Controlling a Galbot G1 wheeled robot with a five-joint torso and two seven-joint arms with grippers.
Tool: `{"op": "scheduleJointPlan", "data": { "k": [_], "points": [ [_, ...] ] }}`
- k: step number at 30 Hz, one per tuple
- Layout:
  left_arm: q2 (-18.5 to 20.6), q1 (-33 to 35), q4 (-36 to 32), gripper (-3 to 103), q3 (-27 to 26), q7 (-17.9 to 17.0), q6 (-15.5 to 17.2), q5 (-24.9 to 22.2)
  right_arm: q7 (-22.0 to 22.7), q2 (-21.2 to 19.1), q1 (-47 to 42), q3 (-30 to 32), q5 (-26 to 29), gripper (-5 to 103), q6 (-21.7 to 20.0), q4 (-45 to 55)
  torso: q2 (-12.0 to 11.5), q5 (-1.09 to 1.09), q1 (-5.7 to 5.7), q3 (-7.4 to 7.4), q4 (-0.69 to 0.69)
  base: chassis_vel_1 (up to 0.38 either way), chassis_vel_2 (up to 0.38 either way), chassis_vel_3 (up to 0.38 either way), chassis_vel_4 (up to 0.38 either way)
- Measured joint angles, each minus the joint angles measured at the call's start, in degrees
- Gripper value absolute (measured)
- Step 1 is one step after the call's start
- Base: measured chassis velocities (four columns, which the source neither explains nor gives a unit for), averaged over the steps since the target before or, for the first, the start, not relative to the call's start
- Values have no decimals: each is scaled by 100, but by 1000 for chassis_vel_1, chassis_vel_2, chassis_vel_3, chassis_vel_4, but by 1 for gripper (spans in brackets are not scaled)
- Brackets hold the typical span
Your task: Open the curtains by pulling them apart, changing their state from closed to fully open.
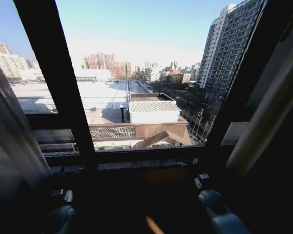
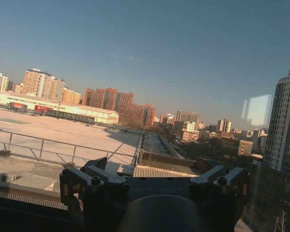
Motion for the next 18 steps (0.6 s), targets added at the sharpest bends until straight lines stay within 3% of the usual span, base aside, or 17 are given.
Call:
{"op": "scheduleJointPlan", "data": {
  "k": [18],
  "points": [
    [0, 0, 0, 100, 0, 0, 0, 0, 0, 0, 0, -1, 0, 100, 0, -1, 0, 4, 0, 0, 1, 350, 346, -348, -358]
  ]
}}
